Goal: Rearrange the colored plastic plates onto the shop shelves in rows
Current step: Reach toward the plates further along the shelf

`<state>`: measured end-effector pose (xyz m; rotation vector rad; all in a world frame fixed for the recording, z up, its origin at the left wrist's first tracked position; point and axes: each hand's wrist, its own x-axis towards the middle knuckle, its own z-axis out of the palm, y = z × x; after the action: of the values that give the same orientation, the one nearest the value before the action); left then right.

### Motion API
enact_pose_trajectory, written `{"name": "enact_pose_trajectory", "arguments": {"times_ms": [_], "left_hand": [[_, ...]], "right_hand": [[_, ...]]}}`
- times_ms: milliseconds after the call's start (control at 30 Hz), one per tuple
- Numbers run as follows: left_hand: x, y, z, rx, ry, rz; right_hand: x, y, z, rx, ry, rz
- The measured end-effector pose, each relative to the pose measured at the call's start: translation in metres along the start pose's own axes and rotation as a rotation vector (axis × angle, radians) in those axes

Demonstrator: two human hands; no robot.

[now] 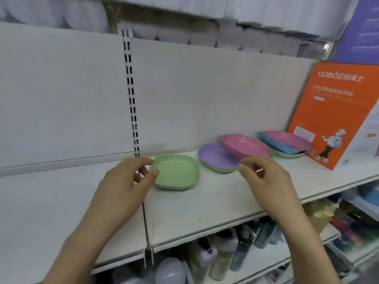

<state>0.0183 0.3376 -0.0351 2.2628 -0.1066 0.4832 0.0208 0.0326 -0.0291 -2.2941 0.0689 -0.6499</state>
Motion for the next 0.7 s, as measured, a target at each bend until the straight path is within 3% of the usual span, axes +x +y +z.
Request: {"name": "enact_pose_trajectory", "arguments": {"times_ms": [200, 367, 700], "left_hand": [[0.020, 0.008, 0.024, 0.232, 0.000, -0.082], [0.033, 0.006, 0.041, 0.337, -0.094, -0.191], [0.040, 0.003, 0.053, 0.405, -0.144, -0.253]], "right_hand": [[0.075, 0.057, -0.015, -0.083, -0.009, -0.036], [0.117, 0.088, -0.019, -0.334, -0.034, -0.058], [0.162, 0.108, 0.000, -0.380, -0.239, -0.052]]}}
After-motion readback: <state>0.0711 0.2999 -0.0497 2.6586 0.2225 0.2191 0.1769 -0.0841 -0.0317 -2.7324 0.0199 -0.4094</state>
